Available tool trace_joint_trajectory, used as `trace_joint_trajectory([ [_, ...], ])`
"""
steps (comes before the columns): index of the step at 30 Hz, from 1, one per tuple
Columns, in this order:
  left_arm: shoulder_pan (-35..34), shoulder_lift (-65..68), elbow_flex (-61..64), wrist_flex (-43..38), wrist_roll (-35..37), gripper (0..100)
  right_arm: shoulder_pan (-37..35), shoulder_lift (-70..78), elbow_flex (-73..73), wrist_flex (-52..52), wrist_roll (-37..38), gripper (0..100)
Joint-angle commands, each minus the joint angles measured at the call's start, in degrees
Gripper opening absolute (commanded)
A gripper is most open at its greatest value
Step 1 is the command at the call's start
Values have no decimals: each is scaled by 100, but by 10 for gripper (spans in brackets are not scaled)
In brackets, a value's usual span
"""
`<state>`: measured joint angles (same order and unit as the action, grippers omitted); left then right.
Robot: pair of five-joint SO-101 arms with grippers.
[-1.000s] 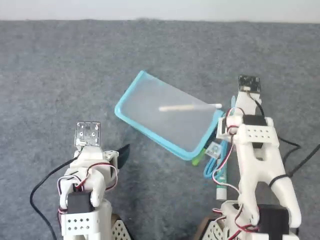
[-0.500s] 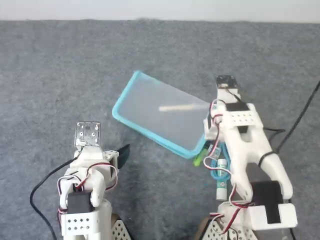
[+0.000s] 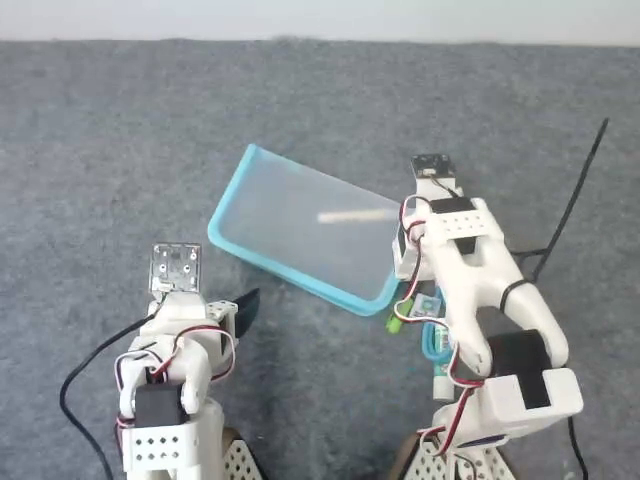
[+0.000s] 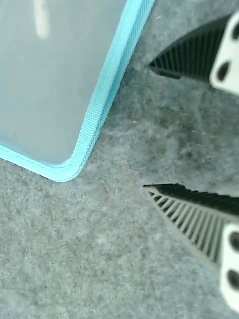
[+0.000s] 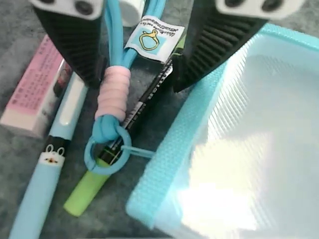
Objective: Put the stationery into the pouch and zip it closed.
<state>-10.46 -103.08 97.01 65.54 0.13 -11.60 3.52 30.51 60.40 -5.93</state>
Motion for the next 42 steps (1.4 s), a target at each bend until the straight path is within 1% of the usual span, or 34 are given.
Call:
trace_joint_trajectory([
  [1,-26,-123,-48,-132,9,324,92,-92,-290,-57,-62,209],
  [5,-26,-123,-48,-132,9,324,453,-154,-299,-4,97,210],
  [8,-26,-123,-48,-132,9,324,470,-259,-273,-4,404,212],
  [12,-26,-123,-48,-132,9,324,497,-488,-264,4,246,210],
  [17,-26,-123,-48,-132,9,324,549,-787,-264,233,255,210],
  [21,-26,-123,-48,-132,9,324,523,-971,-246,215,264,212],
  [30,-26,-123,-48,-123,9,324,523,-347,-264,84,264,207],
  [35,-26,-123,-48,-123,9,324,514,-259,-264,-13,264,128],
  [42,-26,-123,-48,-123,9,324,514,-145,-237,-224,273,141],
])
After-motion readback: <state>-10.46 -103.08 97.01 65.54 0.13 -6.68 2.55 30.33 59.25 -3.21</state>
